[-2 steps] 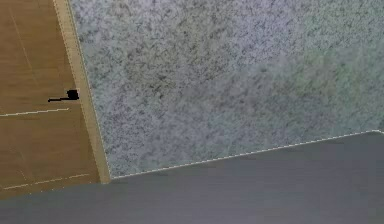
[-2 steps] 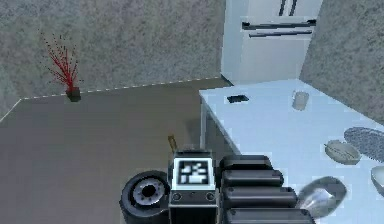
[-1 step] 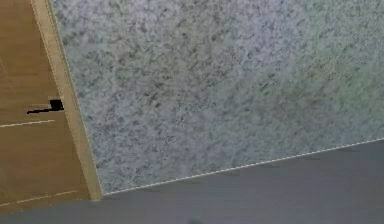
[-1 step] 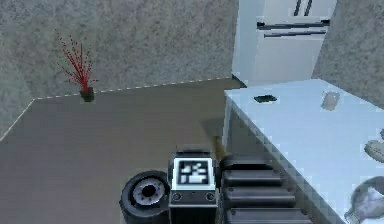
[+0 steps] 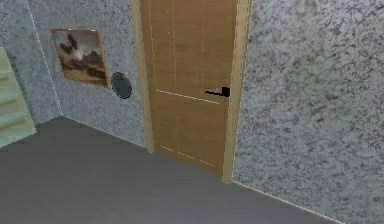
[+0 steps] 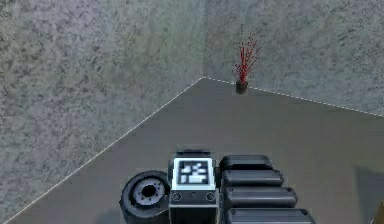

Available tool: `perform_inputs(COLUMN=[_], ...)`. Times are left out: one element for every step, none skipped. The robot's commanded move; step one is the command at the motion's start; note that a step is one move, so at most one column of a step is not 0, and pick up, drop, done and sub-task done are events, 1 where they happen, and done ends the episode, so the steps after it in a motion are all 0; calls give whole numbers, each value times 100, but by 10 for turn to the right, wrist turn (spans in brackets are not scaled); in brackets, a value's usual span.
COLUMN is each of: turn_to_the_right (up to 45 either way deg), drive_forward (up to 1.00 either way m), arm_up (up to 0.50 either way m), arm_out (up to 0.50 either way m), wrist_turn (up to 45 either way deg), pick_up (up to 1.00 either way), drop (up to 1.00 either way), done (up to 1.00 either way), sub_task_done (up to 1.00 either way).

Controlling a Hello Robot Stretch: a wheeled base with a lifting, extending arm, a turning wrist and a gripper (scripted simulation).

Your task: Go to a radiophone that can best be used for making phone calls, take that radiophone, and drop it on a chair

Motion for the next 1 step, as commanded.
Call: perform_inputs(turn_to_the_right=[-30], drive_forward=[0], arm_up=[0], arm_out=[0], wrist_turn=[0], pick_up=[0], drop=[0], done=[0], sub_task_done=[0])
